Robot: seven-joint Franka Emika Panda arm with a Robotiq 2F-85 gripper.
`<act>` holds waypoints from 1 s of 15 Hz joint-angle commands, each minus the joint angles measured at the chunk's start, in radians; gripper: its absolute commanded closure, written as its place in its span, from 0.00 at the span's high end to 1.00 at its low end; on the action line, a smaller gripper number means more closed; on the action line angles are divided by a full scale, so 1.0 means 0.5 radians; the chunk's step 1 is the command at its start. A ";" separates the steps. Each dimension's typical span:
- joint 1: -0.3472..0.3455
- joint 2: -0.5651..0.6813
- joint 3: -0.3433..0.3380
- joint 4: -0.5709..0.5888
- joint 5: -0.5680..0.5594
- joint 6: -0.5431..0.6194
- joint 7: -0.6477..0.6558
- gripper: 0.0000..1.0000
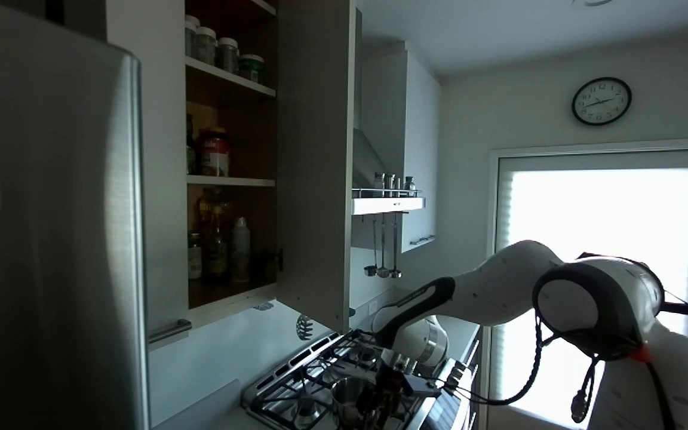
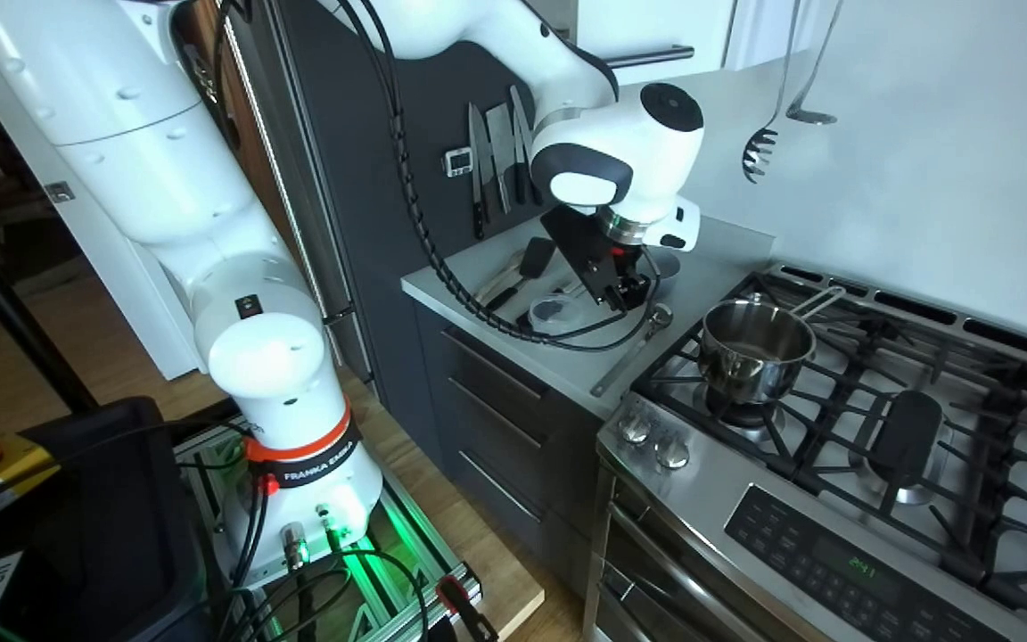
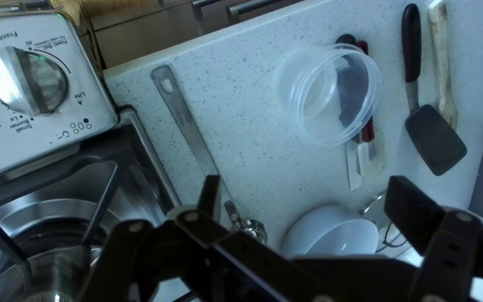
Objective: Remove the clear bowl from the upper cabinet and put it on the counter then close the cabinet door
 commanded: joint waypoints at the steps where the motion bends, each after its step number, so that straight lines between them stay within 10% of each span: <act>1: -0.027 -0.038 -0.117 0.086 0.161 -0.134 -0.067 1.00; 15: -0.225 -0.101 -0.336 0.451 0.724 -1.011 -0.056 1.00</act>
